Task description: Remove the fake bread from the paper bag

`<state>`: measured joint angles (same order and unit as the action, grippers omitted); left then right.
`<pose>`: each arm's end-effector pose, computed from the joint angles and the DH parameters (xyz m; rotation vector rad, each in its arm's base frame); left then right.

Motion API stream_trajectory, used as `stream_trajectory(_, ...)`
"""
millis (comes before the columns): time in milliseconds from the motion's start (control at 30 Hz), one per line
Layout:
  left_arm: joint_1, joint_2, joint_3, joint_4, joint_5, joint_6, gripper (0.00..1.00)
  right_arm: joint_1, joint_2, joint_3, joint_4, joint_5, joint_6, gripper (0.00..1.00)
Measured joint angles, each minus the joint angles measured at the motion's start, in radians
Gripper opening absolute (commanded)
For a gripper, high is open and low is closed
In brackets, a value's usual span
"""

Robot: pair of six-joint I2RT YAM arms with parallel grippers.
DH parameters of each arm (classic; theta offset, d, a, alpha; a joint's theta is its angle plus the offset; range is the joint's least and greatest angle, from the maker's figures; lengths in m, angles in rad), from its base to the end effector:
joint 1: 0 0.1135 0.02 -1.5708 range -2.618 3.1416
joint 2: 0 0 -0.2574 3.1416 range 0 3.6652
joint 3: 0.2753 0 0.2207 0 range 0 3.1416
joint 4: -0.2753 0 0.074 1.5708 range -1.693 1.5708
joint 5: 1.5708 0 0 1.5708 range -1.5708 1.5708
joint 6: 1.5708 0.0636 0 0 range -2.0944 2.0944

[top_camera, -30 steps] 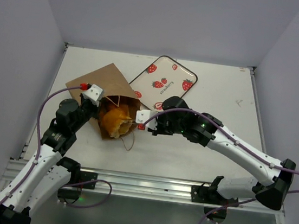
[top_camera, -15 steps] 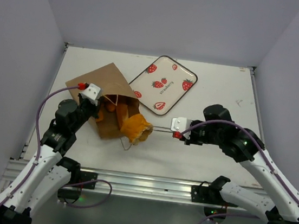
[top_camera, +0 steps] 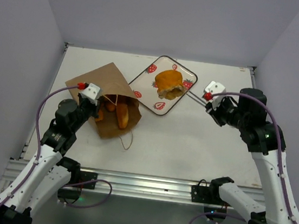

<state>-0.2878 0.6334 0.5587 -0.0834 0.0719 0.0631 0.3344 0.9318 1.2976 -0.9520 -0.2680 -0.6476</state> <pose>0.1565 -0.0511 0.2882 0.3549 1.6971 -0.2277 0.1419 0.0671 0.3772 -1.1400 1.8055 0.1054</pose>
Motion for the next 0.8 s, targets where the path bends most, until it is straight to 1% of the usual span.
stream_trajectory(67, 0.000, -0.002, 0.000, 0.000, 0.000, 0.000, 0.00, -0.044, 0.056, 0.042, 0.020, -0.011, 0.055, 0.00)
stream_trajectory(167, 0.001, -0.007, 0.000, -0.001, 0.003, 0.000, 0.00, -0.069, 0.185, 0.104, 0.067, -0.010, 0.173, 0.00)
stream_trajectory(233, 0.002, -0.010, 0.000, -0.003, 0.004, 0.000, 0.00, -0.072, 0.302, 0.159, 0.095, -0.010, 0.267, 0.00)
stream_trajectory(400, 0.006, -0.023, -0.001, -0.008, 0.005, 0.000, 0.00, -0.073, 0.651, 0.320, 0.135, -0.003, 0.507, 0.00)
stream_trajectory(467, 0.006, -0.027, -0.001, -0.009, 0.006, 0.000, 0.00, -0.077, 0.757, 0.372, 0.141, -0.003, 0.589, 0.00)
stream_trajectory(567, 0.006, -0.028, -0.001, -0.009, 0.008, 0.000, 0.00, -0.092, 0.872, 0.441, 0.138, -0.021, 0.686, 0.00)
stream_trajectory(667, 0.006, -0.028, -0.001, -0.009, 0.008, 0.000, 0.00, -0.129, 0.988, 0.540, 0.129, -0.091, 0.785, 0.00)
stream_trajectory(800, 0.006, -0.025, -0.001, -0.008, 0.008, 0.000, 0.00, -0.183, 1.102, 0.629, 0.137, -0.206, 0.885, 0.00)
